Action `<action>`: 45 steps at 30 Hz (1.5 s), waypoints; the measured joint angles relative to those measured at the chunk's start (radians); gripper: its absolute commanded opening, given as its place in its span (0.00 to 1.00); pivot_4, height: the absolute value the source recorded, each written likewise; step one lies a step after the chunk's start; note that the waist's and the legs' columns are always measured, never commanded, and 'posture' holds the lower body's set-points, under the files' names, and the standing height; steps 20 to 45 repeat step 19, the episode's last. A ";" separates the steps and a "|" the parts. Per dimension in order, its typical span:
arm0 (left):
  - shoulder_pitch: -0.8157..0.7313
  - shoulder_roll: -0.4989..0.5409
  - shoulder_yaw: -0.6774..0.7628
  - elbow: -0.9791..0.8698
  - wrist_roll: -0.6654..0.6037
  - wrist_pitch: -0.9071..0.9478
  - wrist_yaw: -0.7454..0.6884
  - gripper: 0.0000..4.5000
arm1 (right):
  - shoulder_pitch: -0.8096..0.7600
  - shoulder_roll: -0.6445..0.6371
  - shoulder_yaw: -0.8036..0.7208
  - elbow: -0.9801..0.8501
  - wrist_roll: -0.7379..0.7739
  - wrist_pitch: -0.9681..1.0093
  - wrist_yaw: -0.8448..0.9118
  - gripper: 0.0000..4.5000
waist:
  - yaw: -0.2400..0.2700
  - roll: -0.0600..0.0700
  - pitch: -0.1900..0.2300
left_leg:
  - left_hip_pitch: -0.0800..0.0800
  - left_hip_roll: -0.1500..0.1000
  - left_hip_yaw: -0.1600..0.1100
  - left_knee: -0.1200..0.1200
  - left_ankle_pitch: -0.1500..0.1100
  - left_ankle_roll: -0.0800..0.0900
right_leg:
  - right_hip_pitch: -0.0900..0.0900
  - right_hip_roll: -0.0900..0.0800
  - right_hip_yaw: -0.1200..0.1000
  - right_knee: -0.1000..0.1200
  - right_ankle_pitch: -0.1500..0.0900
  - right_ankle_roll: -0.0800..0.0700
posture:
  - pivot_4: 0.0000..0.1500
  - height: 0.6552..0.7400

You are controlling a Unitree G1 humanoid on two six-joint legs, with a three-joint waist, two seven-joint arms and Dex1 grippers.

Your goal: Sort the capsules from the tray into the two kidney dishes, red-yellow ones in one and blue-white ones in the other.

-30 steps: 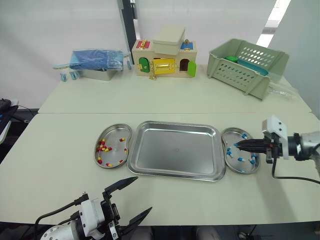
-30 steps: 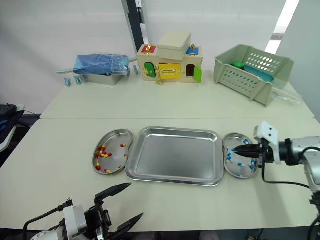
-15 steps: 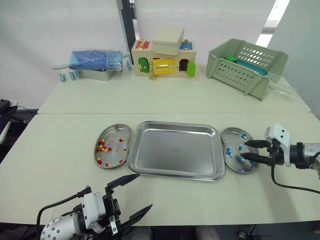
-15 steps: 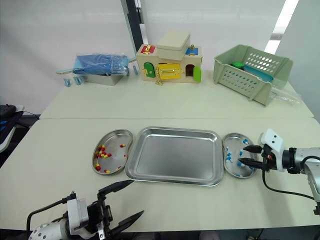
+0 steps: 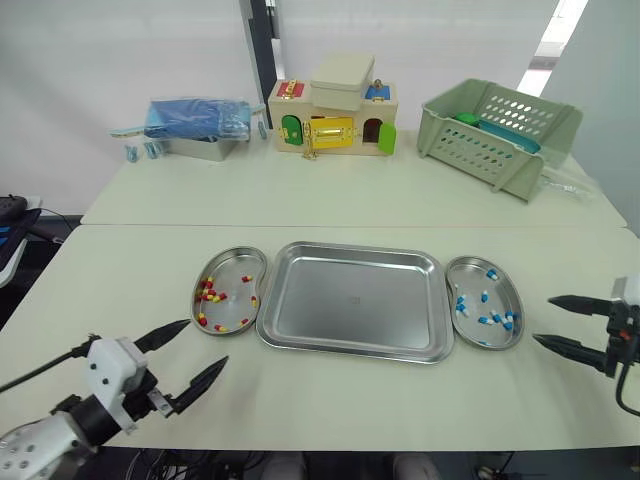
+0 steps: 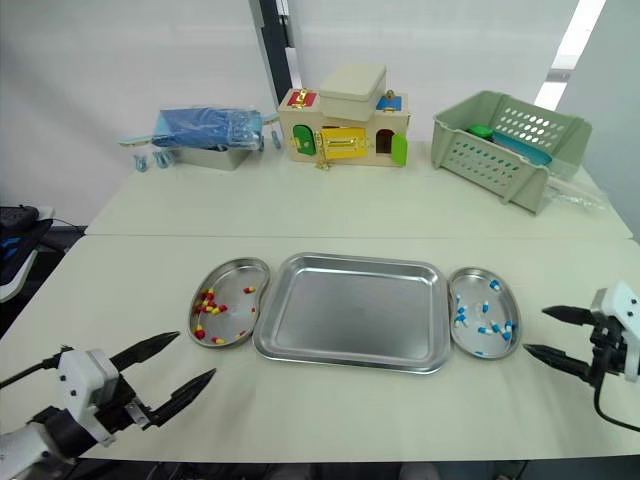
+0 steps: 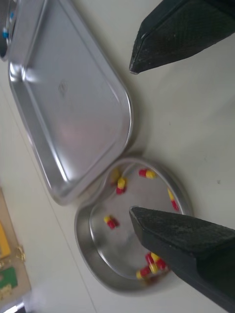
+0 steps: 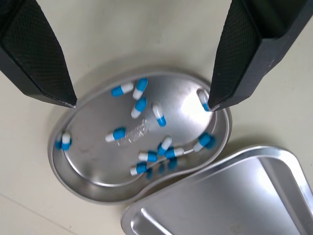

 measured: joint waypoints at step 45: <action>0.002 0.193 0.283 0.302 0.029 0.287 -0.189 1.00 | 0.039 0.004 0.029 0.108 -0.057 -0.095 -0.023 1.00 | -0.016 -0.001 0.001 | 0.001 0.001 0.000 -0.001 0.000 0.000 | 0.001 0.001 0.000 0.001 0.000 -0.001 | 1.00 1.00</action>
